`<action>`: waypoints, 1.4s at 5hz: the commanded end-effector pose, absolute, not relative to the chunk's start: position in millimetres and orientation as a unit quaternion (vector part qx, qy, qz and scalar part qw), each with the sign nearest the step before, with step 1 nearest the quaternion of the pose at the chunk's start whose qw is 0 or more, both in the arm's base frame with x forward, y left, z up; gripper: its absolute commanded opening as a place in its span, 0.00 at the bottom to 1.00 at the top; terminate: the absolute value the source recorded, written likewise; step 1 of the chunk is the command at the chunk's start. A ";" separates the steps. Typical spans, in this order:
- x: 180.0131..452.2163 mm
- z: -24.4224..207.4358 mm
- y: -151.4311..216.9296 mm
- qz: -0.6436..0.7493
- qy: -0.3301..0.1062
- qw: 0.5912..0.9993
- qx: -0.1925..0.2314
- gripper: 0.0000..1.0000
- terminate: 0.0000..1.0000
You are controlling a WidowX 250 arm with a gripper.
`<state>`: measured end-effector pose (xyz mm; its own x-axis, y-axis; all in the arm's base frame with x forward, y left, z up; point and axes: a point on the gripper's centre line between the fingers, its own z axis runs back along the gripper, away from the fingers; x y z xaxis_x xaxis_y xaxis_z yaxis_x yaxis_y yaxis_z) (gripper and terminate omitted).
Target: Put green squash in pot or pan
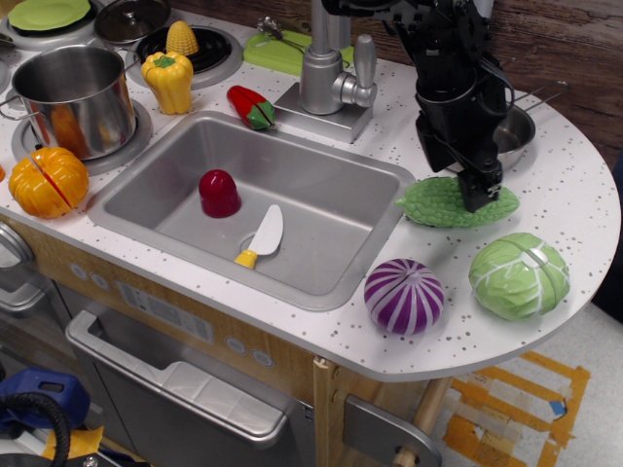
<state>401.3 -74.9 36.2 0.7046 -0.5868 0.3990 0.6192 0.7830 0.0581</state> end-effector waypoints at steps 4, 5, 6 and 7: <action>395.2 20.6 -73.1 -0.280 -0.260 0.924 -0.018 1.00 0.00; 397.4 20.8 -70.4 -0.240 -0.244 0.939 -0.021 1.00 0.00; 399.5 34.1 -67.9 -0.240 -0.227 0.944 -0.003 0.00 0.00; 397.8 59.9 -56.4 -0.245 -0.193 0.950 0.014 0.00 0.00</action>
